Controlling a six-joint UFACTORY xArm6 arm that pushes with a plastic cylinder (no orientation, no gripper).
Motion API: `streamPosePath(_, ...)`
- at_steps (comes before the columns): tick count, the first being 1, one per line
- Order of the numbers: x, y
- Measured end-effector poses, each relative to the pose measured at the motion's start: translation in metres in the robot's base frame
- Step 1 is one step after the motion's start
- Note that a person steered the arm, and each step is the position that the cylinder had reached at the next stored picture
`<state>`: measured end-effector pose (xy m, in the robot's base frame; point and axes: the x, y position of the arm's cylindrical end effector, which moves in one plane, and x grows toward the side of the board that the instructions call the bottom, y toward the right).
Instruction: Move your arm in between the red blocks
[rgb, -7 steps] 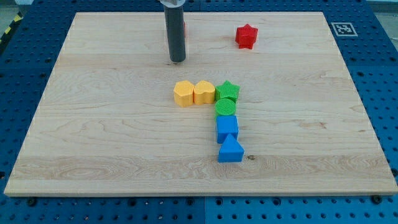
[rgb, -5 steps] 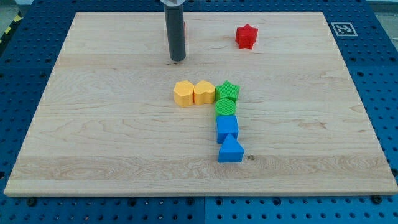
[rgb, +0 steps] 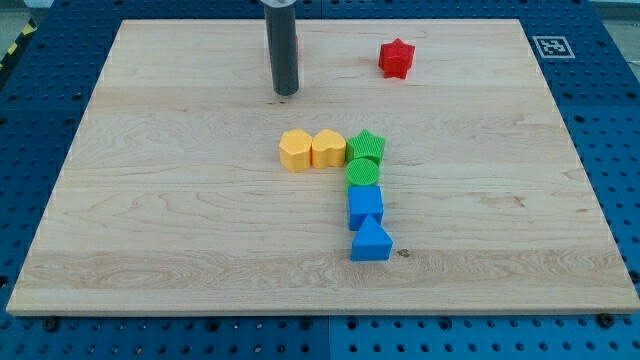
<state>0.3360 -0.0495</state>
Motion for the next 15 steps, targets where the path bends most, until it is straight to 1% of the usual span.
streamPosePath(1,-0.004,0.003)
streamPosePath(3,-0.004,0.063)
streamPosePath(8,-0.008,0.068)
streamPosePath(15,-0.026,0.068)
